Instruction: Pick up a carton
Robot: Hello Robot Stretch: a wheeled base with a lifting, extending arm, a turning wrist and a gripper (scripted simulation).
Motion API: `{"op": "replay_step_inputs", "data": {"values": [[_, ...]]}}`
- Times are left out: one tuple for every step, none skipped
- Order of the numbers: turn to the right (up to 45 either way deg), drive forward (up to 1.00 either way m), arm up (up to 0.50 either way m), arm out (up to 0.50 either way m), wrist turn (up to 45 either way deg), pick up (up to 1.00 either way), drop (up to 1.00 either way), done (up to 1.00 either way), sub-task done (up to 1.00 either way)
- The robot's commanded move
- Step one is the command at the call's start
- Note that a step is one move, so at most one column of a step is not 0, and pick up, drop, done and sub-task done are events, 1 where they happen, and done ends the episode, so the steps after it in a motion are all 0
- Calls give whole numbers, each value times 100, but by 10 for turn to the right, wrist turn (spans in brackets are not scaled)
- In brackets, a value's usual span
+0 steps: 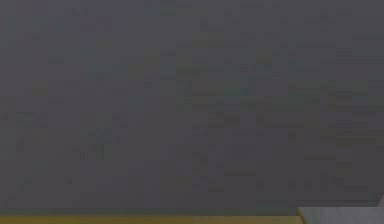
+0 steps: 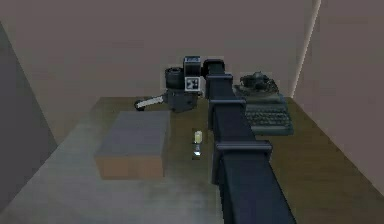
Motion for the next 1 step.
{"op": "replay_step_inputs", "data": {"values": [[0, 0, -24, 0, 0, 0, 0, 0, 0]]}}
